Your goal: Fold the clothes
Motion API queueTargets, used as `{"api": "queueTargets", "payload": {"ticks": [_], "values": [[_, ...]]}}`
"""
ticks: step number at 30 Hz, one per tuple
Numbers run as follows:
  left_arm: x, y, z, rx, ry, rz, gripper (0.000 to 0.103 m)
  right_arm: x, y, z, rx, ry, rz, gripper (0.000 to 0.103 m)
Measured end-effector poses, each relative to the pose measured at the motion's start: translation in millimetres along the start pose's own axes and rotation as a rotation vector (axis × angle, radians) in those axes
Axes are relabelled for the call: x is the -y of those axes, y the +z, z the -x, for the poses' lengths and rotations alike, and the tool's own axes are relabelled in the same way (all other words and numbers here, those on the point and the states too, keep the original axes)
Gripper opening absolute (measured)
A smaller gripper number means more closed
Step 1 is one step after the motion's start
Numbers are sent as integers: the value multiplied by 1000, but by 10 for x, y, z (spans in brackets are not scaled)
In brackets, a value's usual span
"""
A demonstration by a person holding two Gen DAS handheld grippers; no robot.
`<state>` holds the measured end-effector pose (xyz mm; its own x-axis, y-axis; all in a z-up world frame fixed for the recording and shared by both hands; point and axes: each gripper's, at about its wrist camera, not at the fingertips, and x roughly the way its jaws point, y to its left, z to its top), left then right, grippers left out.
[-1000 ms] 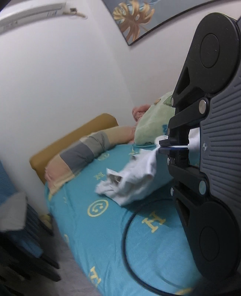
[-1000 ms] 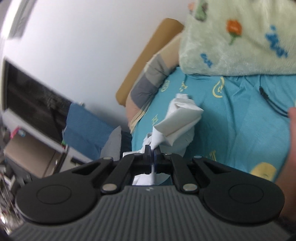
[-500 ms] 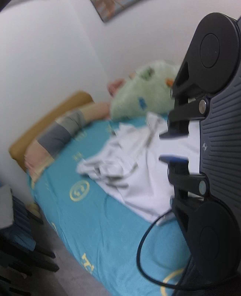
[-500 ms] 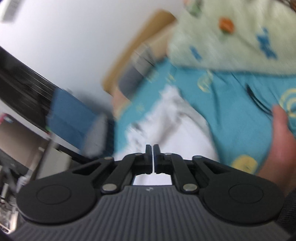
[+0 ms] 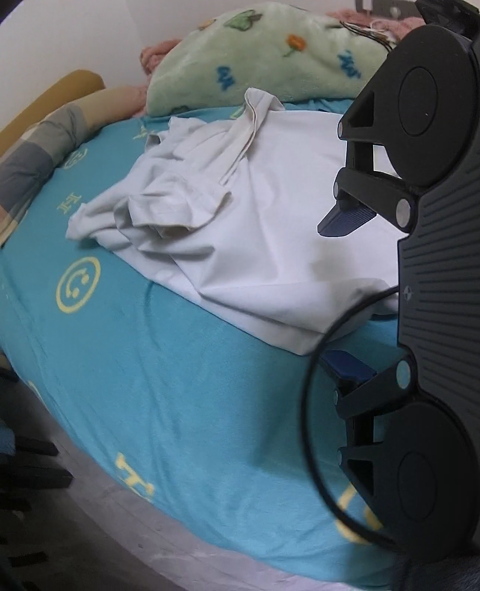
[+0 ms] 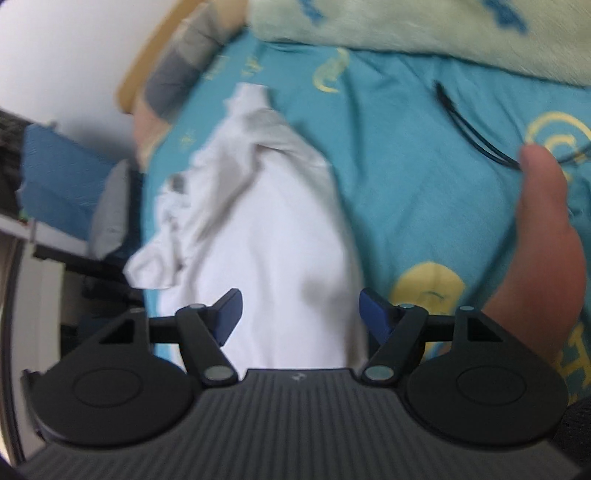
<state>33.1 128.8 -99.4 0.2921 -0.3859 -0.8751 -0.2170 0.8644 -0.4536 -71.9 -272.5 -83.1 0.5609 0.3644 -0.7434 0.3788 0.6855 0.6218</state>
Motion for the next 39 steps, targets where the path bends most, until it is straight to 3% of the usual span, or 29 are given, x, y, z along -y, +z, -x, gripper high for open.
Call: {"api": "queueTargets", "payload": {"ticks": [8, 14, 17, 20, 23, 25, 28, 31, 33, 36, 37, 38, 39], "values": [[190, -47, 406, 51, -2, -143, 70, -32, -43, -60, 10, -12, 30, 73], [112, 151, 922, 127, 109, -226, 70, -43, -45, -70, 16, -10, 39, 73], [121, 341, 1042, 70, 153, -311, 75, -50, -45, -94, 9, -7, 36, 73], [140, 471, 954, -85, 167, -379, 77, -60, -58, -98, 6, -10, 49, 73], [88, 572, 837, -222, 149, -339, 77, -75, -74, -101, 11, -18, 65, 73], [134, 566, 776, -265, 214, -403, 77, -80, -78, -109, 11, -18, 68, 73], [239, 460, 624, -357, 330, -591, 77, -99, -85, -132, 9, -19, 79, 73], [297, 342, 544, -478, 345, -705, 68, -101, -80, -158, 5, -16, 79, 73], [354, 300, 570, -515, 306, -738, 53, -95, -75, -171, 3, -11, 75, 73], [403, 340, 720, -467, 242, -705, 31, -92, -70, -184, 0, 1, 69, 73], [410, 374, 787, -429, 220, -678, 23, -91, -69, -188, -1, 5, 68, 73], [416, 410, 852, -380, 198, -641, 8, -91, -68, -193, -2, 10, 67, 73], [408, 446, 937, -325, 164, -603, 6, -100, -69, -187, 1, 25, 67, 73]]}}
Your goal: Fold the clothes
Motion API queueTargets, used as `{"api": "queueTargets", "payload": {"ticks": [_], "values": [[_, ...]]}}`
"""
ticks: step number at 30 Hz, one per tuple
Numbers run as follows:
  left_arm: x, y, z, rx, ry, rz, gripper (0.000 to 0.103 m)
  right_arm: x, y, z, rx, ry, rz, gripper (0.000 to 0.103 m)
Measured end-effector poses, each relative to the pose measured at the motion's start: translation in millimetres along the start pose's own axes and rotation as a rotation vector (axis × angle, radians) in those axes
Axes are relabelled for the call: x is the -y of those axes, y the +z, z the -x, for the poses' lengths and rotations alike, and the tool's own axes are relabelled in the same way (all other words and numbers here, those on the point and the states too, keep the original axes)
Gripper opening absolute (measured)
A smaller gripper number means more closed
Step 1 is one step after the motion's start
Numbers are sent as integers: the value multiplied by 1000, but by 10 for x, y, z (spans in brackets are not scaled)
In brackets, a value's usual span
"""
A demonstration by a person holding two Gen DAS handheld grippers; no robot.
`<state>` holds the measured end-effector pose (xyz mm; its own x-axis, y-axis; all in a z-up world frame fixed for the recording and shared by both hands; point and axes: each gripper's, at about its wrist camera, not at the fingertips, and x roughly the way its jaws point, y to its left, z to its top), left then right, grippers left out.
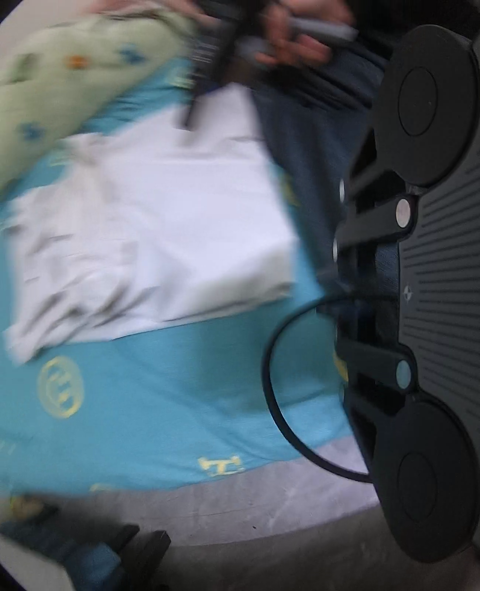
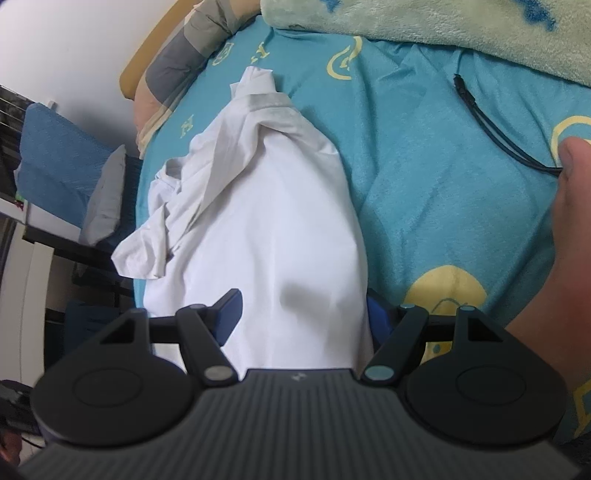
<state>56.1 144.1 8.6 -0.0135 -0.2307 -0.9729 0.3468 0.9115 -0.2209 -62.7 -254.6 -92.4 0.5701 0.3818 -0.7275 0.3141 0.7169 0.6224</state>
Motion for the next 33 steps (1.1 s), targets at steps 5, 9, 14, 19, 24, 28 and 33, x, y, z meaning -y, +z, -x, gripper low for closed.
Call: {"api": "queueTargets", "payload": {"ticks": [5, 9, 14, 19, 24, 28, 33], "values": [[109, -148, 368, 353, -210, 54, 5, -76, -5, 126, 60, 209, 2, 73], [481, -318, 266, 439, -266, -42, 4, -133, -27, 151, 21, 404, 6, 72], [967, -452, -45, 424, -241, -169, 4, -330, -73, 76, -101, 631, 59, 71], [1210, -512, -298, 364, -210, -255, 6, -528, -168, -40, -210, 657, 152, 46], [1259, -546, -428, 341, -180, -267, 5, -575, -222, -70, -267, 679, 187, 25], [1236, -546, -411, 341, -184, -271, 5, -560, -244, -32, -283, 695, 214, 25], [1231, -620, -338, 341, -187, -281, 20, -656, -339, -58, -317, 636, 306, 7]]}}
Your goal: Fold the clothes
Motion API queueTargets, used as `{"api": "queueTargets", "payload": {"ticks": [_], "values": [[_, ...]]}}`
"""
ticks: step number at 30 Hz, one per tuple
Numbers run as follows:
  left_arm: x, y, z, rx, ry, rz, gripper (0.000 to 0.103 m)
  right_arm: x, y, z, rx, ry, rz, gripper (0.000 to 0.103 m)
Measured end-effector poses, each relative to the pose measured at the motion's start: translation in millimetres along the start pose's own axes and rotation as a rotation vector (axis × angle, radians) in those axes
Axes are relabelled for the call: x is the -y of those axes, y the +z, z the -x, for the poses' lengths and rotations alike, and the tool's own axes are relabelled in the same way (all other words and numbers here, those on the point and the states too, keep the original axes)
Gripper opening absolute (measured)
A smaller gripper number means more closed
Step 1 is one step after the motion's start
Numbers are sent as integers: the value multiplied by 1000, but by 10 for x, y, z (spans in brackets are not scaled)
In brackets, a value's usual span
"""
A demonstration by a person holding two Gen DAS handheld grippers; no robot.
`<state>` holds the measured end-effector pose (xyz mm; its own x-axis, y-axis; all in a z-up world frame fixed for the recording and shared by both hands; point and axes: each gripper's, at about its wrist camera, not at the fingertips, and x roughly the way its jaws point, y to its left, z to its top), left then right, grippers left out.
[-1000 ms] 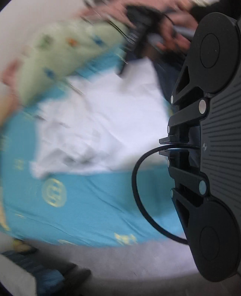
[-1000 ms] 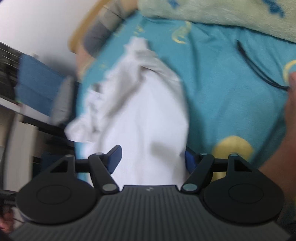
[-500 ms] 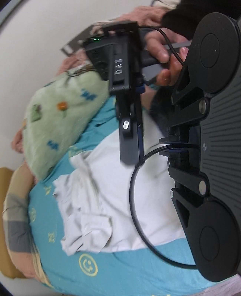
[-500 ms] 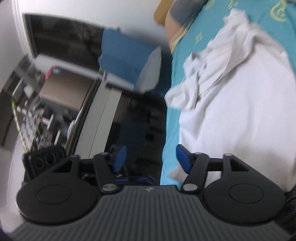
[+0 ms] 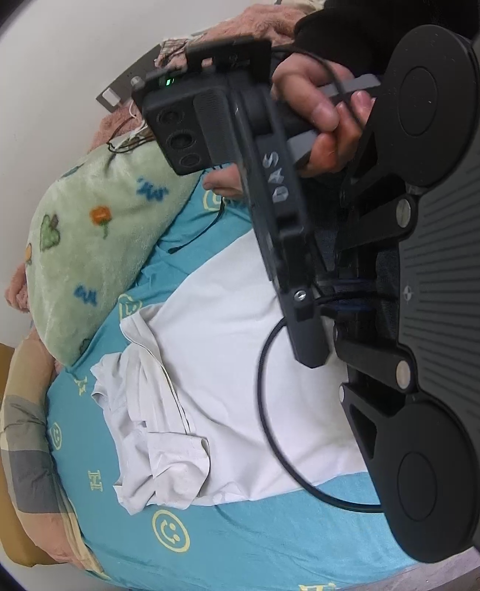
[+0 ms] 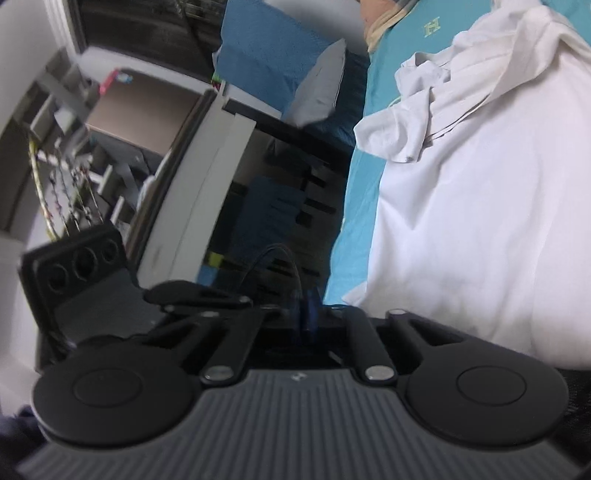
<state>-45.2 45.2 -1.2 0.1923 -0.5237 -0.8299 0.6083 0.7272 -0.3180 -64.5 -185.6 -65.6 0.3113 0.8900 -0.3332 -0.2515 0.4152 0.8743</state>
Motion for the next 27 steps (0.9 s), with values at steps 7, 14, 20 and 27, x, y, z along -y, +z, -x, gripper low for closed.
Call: {"api": "queueTargets", "payload": {"ticks": [7, 14, 20, 27], "values": [[-115, -111, 511, 181, -199, 91, 58, 61, -35, -31, -15, -44, -23, 8], [-624, -66, 689, 478, -316, 455, 80, -217, -202, -243, -132, -13, 128, 10], [-975, 48, 170, 263, -66, 730, 77, -537, -517, -272, -179, -7, 271, 10], [-1395, -298, -138, 64, 100, 939, 71, -575, -499, 90, -121, -89, 205, 50]]}}
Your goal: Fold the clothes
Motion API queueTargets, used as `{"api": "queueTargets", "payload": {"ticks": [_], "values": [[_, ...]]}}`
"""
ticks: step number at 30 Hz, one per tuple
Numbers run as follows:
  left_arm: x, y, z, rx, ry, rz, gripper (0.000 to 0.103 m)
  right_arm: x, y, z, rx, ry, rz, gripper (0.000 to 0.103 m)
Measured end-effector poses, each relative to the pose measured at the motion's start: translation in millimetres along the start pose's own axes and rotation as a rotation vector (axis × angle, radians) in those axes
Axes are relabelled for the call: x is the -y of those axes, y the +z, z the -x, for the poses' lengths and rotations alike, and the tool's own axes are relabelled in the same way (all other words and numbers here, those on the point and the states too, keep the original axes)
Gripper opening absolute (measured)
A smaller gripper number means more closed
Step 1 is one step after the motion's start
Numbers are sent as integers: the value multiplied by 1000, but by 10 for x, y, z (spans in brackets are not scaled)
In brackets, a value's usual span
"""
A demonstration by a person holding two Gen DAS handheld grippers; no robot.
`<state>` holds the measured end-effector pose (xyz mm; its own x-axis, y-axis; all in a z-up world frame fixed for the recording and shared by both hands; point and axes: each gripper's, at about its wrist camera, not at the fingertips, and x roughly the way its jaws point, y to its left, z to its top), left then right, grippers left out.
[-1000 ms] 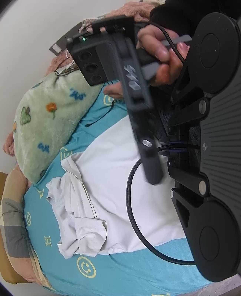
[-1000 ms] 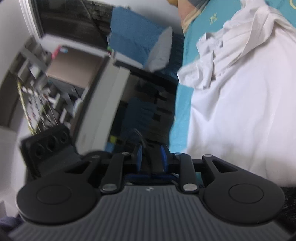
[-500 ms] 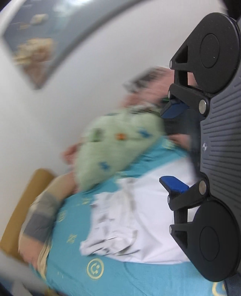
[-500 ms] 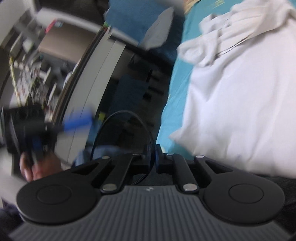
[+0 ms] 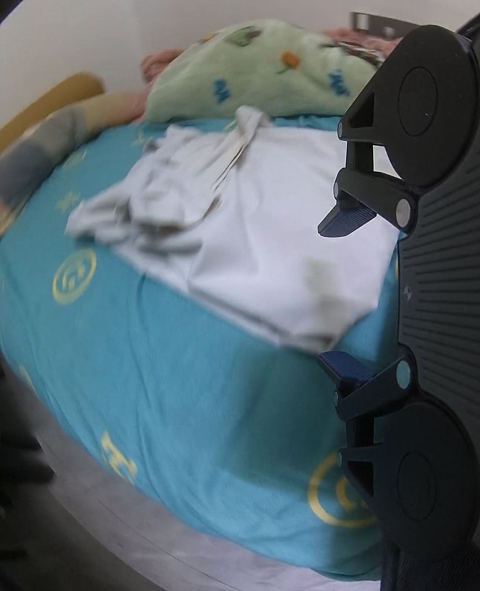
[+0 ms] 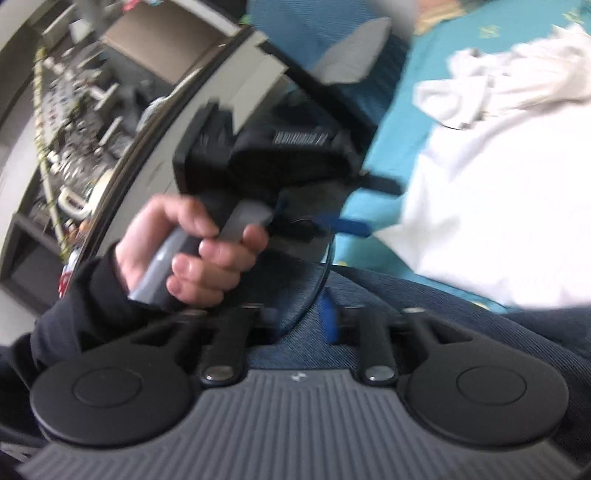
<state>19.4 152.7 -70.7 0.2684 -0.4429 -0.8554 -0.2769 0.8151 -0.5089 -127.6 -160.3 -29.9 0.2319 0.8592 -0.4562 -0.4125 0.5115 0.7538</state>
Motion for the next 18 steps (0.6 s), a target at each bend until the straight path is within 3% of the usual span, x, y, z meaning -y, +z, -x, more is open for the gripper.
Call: {"api": "queueTargets", "payload": {"ticks": [1, 3, 5, 8, 11, 13, 16, 18], "values": [[-60, 21, -7, 3, 1, 26, 72, 32, 3, 56, 4, -3, -21, 74], [-86, 42, -48, 0, 9, 38, 73, 110, 27, 171, 14, -14, -65, 83], [-60, 62, -129, -24, 13, 28, 73, 213, 87, 301, 30, -38, -125, 83], [-68, 77, -259, -62, 29, 12, 73, 378, 138, 543, 130, -52, -264, 81], [-82, 63, -438, -108, 41, -10, 69, 646, 210, 709, 206, -260, -412, 81], [-67, 54, -500, -129, 43, -24, 66, 840, 178, 746, 236, -494, -533, 82], [-41, 24, -570, -162, 48, -48, 52, 1002, 179, 644, 177, -546, -595, 80], [-24, -4, -607, -182, 48, -63, 35, 1030, 190, 592, 155, -596, -606, 80]]}}
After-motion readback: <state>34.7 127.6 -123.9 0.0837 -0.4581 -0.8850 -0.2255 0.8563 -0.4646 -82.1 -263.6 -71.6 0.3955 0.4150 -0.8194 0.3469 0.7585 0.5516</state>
